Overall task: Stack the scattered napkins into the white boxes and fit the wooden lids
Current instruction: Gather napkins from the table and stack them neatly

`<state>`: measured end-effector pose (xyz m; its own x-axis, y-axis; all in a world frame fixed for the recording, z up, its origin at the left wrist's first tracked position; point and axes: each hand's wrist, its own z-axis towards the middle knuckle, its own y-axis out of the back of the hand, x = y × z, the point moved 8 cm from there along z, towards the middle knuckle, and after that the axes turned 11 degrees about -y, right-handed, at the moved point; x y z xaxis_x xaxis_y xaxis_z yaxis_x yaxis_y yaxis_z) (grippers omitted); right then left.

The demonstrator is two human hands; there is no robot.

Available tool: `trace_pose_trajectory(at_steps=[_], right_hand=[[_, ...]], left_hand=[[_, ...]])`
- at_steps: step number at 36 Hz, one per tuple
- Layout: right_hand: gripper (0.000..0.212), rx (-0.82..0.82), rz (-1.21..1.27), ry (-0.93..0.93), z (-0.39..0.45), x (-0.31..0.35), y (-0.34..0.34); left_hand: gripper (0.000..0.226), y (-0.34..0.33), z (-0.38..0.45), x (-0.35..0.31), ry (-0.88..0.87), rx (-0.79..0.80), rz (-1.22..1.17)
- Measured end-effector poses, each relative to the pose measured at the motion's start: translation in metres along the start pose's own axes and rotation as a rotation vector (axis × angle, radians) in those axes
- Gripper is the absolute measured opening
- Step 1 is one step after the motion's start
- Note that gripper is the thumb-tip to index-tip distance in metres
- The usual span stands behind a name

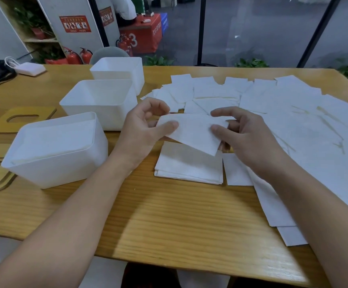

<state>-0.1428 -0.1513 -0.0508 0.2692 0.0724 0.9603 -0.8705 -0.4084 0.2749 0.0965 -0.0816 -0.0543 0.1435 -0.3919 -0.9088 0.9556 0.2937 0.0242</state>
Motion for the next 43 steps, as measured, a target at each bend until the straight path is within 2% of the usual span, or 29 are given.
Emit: trace_pose_trajectory(at_steps=[4, 8, 11, 15, 17, 20, 24, 27, 32, 36, 39, 43], right_hand=[[0.025, 0.070, -0.073, -0.033, -0.001, -0.002, -0.003], [0.029, 0.199, -0.264, -0.099, -0.003, -0.011, -0.011], [0.031, 0.188, -0.398, -0.114, -0.003, -0.016, -0.013], [0.028, 0.064, -0.638, -0.033, -0.002, -0.016, -0.013], [0.026, 0.032, -0.667, -0.004, -0.002, -0.014, -0.012], [0.031, 0.005, -0.690, 0.023, 0.000, -0.012, -0.007], [0.047, 0.117, -0.684, -0.006, -0.004, -0.012, -0.013], [0.057, 0.185, -0.766, 0.007, -0.008, -0.011, -0.022], [0.061, 0.213, -0.815, -0.030, -0.009, -0.015, -0.027], [0.032, 0.229, -0.773, -0.052, -0.010, -0.015, -0.031], [0.027, 0.240, -0.698, -0.027, -0.014, -0.010, -0.034], [0.021, 0.105, -0.448, 0.017, -0.009, 0.000, -0.024]], left_hand=[[0.042, -0.008, -0.010, 0.001, 0.118, 0.054, 0.022], [0.039, -0.005, -0.022, 0.000, 0.069, 0.111, 0.196], [0.038, -0.004, -0.026, -0.001, 0.037, 0.137, 0.318], [0.034, -0.008, -0.028, -0.001, -0.025, 0.219, 0.613], [0.030, -0.009, -0.030, 0.004, -0.028, 0.275, 0.729], [0.031, -0.012, -0.031, 0.008, -0.001, 0.352, 0.765], [0.048, -0.021, -0.035, 0.009, 0.021, 0.462, 0.841], [0.056, -0.022, -0.036, 0.009, 0.029, 0.495, 0.854], [0.057, -0.023, -0.036, 0.006, 0.047, 0.505, 0.853], [0.063, -0.022, -0.036, 0.006, 0.066, 0.492, 0.834], [0.071, -0.018, -0.037, 0.006, 0.113, 0.462, 0.771], [0.070, -0.006, -0.027, 0.005, 0.145, 0.235, 0.508]])
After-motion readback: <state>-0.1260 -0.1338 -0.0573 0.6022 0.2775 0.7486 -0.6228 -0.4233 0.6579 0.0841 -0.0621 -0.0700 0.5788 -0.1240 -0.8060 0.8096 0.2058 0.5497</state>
